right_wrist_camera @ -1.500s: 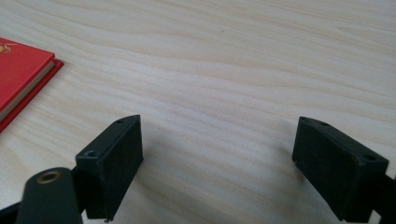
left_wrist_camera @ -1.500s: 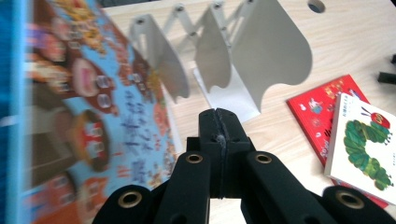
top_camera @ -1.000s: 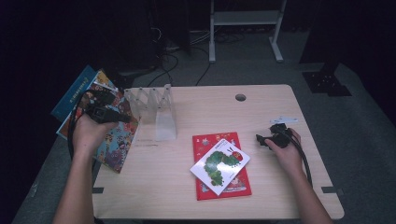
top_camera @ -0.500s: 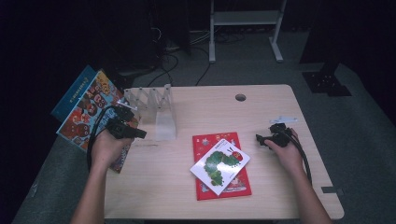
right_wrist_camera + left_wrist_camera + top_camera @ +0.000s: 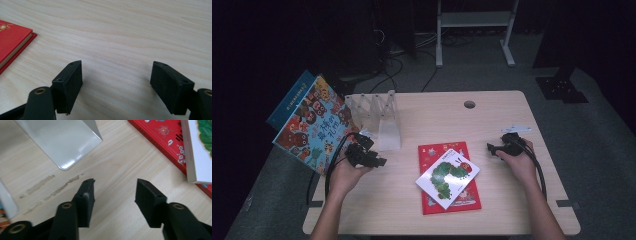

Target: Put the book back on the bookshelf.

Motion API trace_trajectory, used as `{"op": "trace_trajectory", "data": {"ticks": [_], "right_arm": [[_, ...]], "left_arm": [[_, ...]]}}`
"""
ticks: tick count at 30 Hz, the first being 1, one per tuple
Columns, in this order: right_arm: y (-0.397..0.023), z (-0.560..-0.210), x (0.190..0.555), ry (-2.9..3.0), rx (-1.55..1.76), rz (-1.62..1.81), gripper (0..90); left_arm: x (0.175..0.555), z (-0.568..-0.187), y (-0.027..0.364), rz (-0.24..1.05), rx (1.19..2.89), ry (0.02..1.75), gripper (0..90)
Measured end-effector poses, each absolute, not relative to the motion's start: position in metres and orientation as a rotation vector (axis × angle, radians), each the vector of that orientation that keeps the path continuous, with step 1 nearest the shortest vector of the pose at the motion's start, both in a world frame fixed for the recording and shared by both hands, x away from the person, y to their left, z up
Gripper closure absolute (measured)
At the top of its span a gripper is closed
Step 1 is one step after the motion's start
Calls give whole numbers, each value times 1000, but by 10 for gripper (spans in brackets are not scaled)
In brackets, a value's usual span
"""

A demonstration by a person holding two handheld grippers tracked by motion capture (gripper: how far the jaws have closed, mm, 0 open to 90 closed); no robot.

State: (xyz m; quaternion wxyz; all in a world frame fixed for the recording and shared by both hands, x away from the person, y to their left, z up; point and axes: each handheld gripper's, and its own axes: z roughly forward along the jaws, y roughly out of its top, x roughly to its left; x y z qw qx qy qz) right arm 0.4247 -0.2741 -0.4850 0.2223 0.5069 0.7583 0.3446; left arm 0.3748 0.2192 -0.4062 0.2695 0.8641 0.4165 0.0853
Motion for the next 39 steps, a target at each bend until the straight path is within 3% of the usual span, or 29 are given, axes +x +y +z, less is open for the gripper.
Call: {"op": "trace_trajectory", "data": {"ticks": [8,10,17,26,31,39], "right_arm": [[-273,-485,425,2111,1395,949,179],[-273,-486,425,2124,1393,941,128],[-274,-486,425,2124,1400,935,109],[-277,-481,419,2145,1373,930,270],[-277,-472,409,2167,1356,964,334],[-269,-463,390,2229,1302,1009,359]], "left_arm": [[368,-428,216,262,2351,1096,269],[367,-434,216,264,2365,1080,243],[359,-457,212,283,2420,1028,159],[353,-470,216,318,2385,937,17],[350,-477,225,344,2307,844,10],[348,-483,228,368,2234,832,0]]}}
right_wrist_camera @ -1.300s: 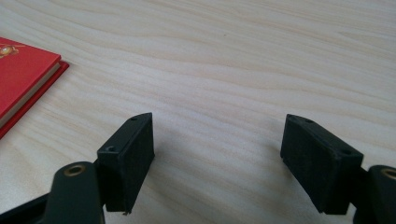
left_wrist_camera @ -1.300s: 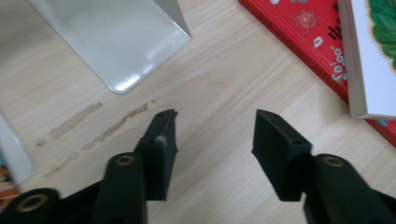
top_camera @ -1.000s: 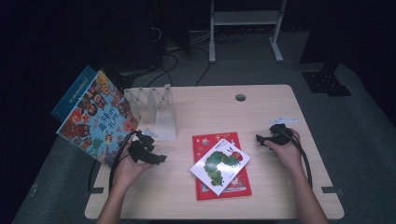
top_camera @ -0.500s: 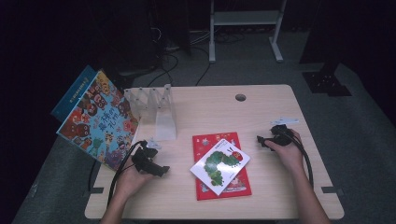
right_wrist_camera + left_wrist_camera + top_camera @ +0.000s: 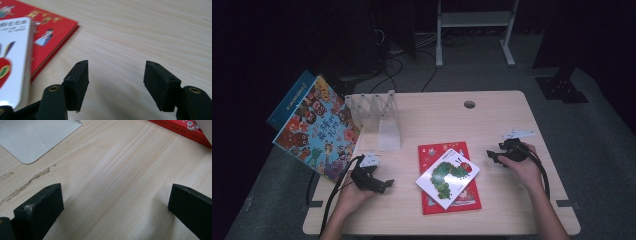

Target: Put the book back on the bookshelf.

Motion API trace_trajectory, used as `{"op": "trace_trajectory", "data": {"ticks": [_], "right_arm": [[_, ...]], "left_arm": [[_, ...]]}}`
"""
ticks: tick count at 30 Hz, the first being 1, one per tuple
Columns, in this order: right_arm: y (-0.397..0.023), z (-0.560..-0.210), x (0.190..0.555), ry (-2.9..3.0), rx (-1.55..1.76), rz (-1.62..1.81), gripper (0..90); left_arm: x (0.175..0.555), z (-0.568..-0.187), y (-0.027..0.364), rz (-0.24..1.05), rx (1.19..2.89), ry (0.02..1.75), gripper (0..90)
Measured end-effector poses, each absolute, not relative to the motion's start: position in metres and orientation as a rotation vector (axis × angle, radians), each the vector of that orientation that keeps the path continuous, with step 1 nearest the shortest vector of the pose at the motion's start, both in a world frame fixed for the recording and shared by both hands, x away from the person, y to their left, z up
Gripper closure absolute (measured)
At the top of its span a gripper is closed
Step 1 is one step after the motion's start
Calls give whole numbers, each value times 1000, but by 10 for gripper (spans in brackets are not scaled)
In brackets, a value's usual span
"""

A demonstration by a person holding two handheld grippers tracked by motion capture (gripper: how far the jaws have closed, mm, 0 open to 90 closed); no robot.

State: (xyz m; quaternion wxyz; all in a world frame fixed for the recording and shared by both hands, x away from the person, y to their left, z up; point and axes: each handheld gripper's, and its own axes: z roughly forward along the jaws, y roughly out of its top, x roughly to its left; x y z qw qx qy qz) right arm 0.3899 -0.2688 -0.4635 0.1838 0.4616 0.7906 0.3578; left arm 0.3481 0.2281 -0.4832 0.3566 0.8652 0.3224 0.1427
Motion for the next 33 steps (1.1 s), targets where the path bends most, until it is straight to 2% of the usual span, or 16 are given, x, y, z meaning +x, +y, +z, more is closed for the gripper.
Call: {"op": "trace_trajectory", "data": {"ticks": [9,13,18,21,33], "right_arm": [[-270,-458,351,2292,1293,1095,509],[-261,-456,338,2348,1269,1150,664],[-248,-457,320,2434,1226,1182,782],[-241,-459,312,2470,1206,1204,884],[-216,-463,290,2595,1113,1273,893]], "left_arm": [[350,-483,228,365,2236,817,0],[350,-483,228,365,2235,816,0],[350,-483,228,365,2235,816,0],[350,-483,228,365,2235,815,0],[350,-484,228,365,2235,815,0]]}}
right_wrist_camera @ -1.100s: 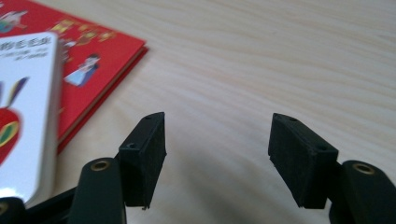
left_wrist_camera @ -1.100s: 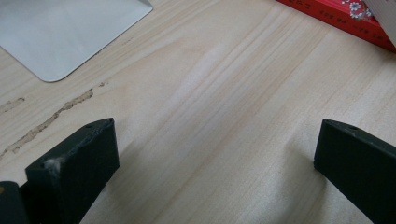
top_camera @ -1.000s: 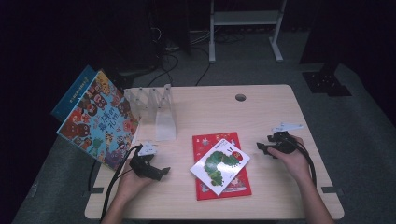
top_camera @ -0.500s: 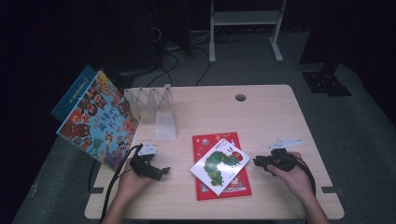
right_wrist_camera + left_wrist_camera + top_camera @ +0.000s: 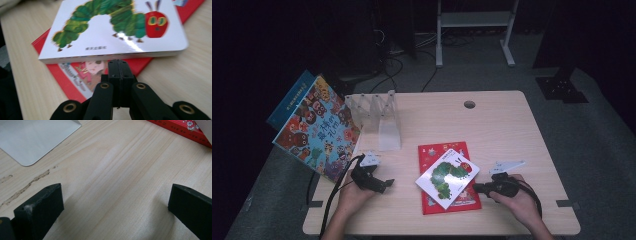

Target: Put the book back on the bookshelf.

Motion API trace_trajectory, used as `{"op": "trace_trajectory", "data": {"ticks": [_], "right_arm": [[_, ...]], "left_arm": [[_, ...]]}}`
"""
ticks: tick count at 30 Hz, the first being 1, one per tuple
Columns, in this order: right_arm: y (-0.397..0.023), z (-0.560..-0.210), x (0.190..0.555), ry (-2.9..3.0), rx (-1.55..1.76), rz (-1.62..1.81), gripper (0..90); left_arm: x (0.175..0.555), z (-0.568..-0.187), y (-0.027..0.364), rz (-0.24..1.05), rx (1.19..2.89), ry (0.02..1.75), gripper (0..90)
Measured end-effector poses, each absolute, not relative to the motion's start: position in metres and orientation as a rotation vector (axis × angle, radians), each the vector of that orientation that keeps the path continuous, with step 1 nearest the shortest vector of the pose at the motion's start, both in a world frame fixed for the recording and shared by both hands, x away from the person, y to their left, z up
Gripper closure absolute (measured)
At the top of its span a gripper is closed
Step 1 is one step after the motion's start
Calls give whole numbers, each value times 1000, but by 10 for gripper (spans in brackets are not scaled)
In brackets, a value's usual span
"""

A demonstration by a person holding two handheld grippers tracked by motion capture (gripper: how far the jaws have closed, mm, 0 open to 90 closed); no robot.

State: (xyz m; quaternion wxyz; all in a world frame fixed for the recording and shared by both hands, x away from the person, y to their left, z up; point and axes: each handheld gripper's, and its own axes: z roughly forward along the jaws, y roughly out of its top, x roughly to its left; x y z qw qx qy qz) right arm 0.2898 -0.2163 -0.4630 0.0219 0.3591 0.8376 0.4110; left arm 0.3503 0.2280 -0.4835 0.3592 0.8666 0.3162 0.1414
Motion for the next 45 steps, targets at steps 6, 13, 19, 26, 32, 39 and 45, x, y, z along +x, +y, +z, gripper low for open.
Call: {"op": "trace_trajectory", "data": {"ticks": [6,13,19,26,32,39,45], "right_arm": [[-201,-463,285,2641,1036,1304,893],[-187,-467,286,2667,994,1294,893],[-177,-469,290,2670,976,1296,894],[-163,-467,299,2671,945,1276,893],[-147,-467,308,2673,907,1264,894],[-137,-466,315,2671,880,1243,893],[-142,-466,311,2633,850,1219,892]], "left_arm": [[350,-484,228,365,2235,815,0],[350,-483,228,365,2235,816,0],[350,-484,228,365,2234,816,0],[350,-483,228,365,2235,815,0],[350,-483,228,365,2235,815,0],[350,-483,228,365,2236,815,0],[350,-483,228,365,2234,816,0]]}}
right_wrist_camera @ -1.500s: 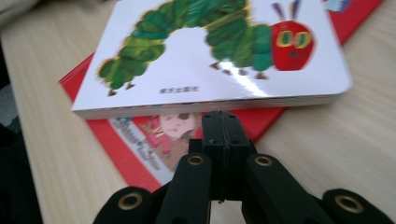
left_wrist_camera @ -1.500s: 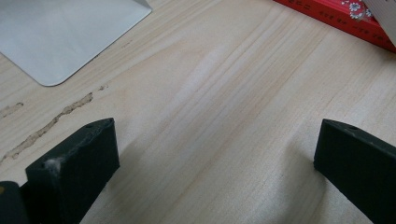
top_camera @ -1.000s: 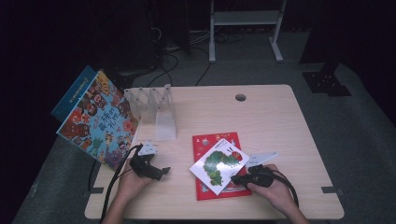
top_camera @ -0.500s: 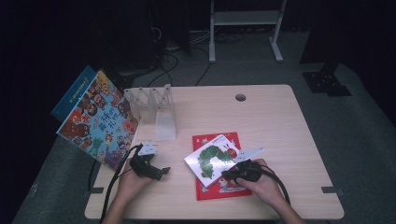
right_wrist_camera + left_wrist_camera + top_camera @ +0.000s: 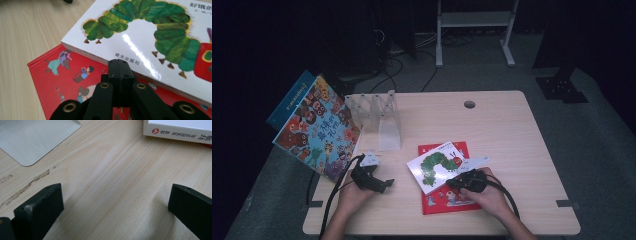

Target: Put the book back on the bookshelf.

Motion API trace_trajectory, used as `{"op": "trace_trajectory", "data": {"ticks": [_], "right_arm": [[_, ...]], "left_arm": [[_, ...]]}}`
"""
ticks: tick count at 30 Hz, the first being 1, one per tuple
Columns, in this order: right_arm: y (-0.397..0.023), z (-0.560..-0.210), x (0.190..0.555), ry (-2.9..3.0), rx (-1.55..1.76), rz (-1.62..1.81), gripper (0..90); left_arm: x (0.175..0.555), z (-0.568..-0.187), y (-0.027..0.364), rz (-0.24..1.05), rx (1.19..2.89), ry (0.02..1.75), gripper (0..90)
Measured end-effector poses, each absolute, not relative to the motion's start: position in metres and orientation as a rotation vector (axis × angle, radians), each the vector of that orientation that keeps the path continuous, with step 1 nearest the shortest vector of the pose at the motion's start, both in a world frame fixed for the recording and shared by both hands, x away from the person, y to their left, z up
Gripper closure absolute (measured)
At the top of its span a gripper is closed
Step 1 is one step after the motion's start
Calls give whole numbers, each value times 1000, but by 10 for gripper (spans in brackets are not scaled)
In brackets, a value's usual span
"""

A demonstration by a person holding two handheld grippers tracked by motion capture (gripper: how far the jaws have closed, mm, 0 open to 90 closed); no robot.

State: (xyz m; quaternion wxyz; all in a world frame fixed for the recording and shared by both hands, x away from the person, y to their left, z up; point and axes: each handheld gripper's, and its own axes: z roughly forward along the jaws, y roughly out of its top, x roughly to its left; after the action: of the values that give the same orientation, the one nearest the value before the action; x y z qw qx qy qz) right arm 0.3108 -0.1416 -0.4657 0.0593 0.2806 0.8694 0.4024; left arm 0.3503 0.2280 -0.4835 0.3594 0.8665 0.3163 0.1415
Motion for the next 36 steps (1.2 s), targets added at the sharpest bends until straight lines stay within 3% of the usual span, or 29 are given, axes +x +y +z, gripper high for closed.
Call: {"op": "trace_trajectory", "data": {"ticks": [12,36], "right_arm": [[-151,-471,310,2601,896,1230,890],[-135,-470,305,2615,834,1212,890]], "left_arm": [[354,-474,224,303,2216,801,0],[386,-455,151,97,2308,641,0]]}}
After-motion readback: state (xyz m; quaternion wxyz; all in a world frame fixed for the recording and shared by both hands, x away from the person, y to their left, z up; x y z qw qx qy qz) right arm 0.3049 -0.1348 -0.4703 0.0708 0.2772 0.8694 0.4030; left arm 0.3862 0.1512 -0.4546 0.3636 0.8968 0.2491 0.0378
